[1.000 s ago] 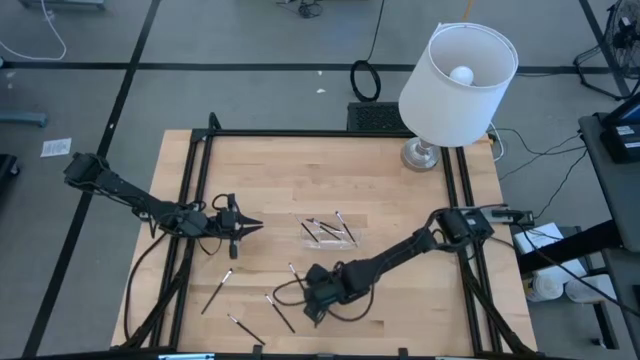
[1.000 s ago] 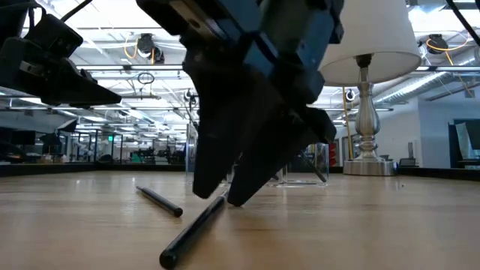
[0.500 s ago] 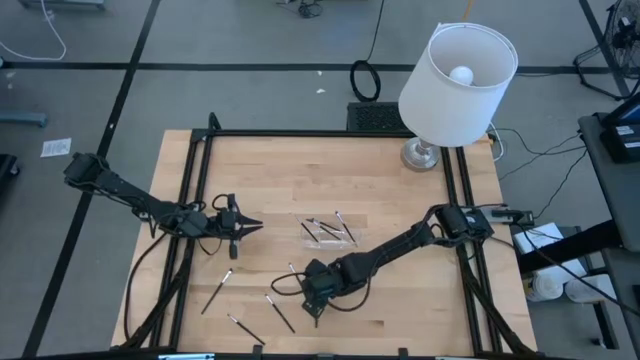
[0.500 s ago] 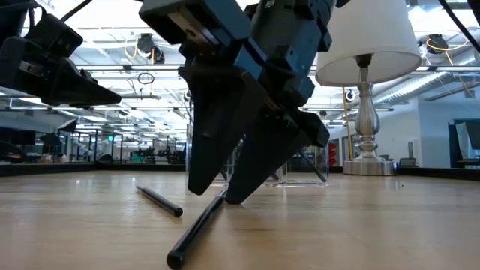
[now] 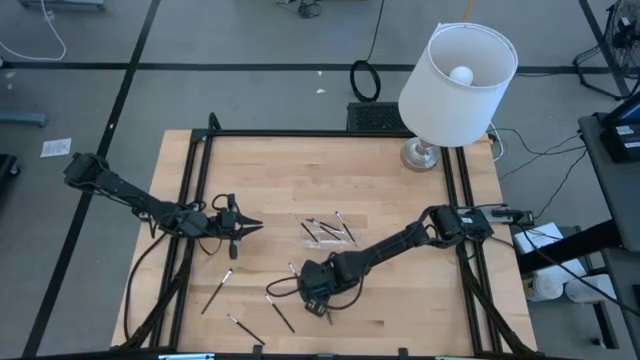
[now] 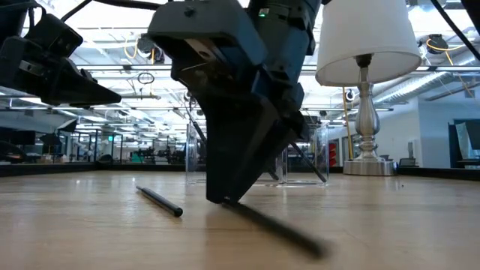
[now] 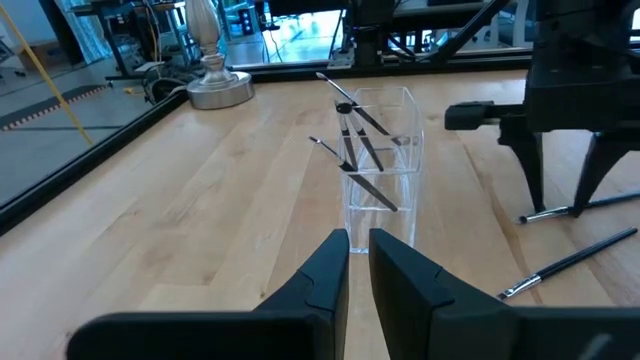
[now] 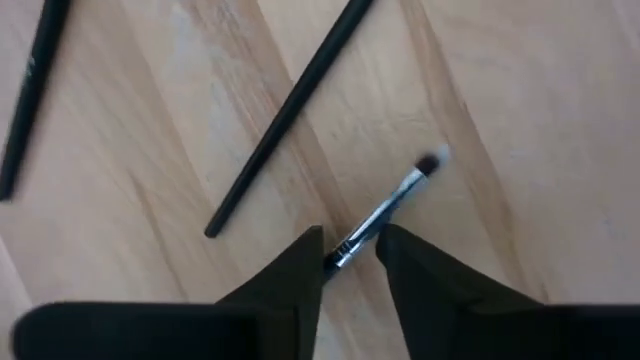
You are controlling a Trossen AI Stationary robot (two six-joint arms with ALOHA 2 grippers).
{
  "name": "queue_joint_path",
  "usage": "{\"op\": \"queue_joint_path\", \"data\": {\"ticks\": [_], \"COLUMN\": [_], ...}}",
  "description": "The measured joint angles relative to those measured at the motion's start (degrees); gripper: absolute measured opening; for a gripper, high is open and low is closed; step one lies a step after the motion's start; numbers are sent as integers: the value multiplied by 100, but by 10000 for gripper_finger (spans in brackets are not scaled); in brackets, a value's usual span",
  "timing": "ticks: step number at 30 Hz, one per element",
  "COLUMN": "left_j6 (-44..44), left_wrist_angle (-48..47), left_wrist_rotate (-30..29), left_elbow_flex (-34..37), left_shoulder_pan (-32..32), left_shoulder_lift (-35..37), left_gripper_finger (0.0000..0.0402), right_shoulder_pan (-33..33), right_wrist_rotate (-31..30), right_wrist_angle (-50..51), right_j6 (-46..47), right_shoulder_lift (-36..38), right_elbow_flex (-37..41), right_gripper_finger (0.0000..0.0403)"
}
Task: Pick & Place Makeup Supplies
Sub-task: Put the makeup brush into the transparent organizer
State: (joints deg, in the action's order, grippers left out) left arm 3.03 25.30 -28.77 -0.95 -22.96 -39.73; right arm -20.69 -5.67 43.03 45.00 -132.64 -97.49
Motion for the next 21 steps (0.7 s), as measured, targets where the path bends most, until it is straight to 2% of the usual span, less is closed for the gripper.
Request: {"op": "queue_joint_path", "data": {"ticks": [10, 17, 21], "left_j6": [4, 4, 13], "left_wrist_angle": [0, -2, -2], "left_wrist_rotate": [-2, -2, -4], "left_elbow_flex": [0, 0, 0], "left_shoulder_pan": [0, 2, 2], "left_shoulder_lift": [1, 1, -1], "left_gripper_finger": [51, 51, 51], "right_shoulder_pan": [-135, -176, -178], "right_wrist_rotate": [22, 32, 67], "right_wrist_angle": [207, 196, 188], "right_j6": [-1066, -1145, -1284], "right_shoulder_lift": [0, 0, 0], "right_elbow_flex": [0, 0, 0], "right_gripper_finger": [11, 21, 14]}}
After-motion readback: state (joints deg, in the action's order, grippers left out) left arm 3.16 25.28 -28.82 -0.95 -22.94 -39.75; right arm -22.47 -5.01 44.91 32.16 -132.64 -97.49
